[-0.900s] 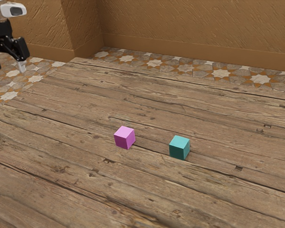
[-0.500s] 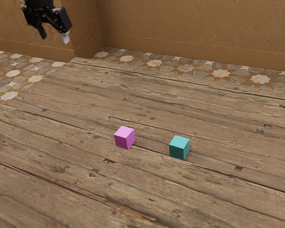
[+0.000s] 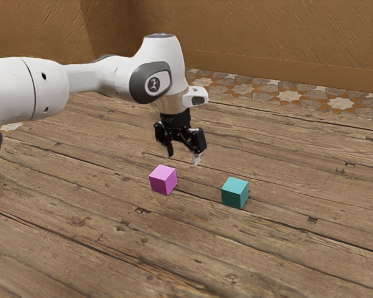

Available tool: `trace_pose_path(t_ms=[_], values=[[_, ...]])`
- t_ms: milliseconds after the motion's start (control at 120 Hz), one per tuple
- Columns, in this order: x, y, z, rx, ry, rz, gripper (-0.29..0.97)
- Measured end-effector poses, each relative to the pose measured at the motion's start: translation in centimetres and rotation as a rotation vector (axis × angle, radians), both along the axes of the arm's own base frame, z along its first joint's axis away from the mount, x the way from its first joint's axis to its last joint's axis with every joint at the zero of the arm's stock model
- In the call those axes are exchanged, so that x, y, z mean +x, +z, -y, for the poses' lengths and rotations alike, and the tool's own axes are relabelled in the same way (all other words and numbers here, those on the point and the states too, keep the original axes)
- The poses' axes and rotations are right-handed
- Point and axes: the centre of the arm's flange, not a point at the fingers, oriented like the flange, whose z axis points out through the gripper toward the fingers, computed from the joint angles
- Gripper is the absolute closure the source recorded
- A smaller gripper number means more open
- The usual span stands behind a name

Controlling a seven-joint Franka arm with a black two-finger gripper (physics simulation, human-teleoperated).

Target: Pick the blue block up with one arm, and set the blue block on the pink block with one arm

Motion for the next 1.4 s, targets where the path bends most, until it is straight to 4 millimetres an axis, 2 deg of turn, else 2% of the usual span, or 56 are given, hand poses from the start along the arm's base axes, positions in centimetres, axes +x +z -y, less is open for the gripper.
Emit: trace_pose_path(t_ms=[50,108,175,258,300,350,433,583,675,767,950,1167,1400], values=[[0.5,-1.0,0.7,-0.005,0.012,0.010,0.00],[0.9,-1.2,1.4,-0.015,0.031,0.025,0.00],[1.1,-2.3,4.2,-0.034,0.027,0.030,0.00],[2.1,-4.2,6.2,-0.037,0.051,0.041,0.00],[2.9,-5.4,6.3,-0.039,0.070,0.044,0.00],[3.8,-6.8,5.4,-0.031,0.106,0.047,0.00],[4.3,-7.8,5.0,-0.041,0.153,0.044,0.00],[4.3,-7.8,5.2,-0.052,0.193,0.050,0.00],[4.4,-7.4,7.2,-0.036,0.174,0.064,0.00],[4.9,-7.4,8.2,-0.010,0.169,0.056,0.00],[4.9,-8.8,8.0,0.042,0.172,0.028,0.00],[5.2,-9.7,8.2,0.026,0.165,0.028,0.00],[6.8,-10.0,8.3,-0.015,0.133,0.063,0.01]])
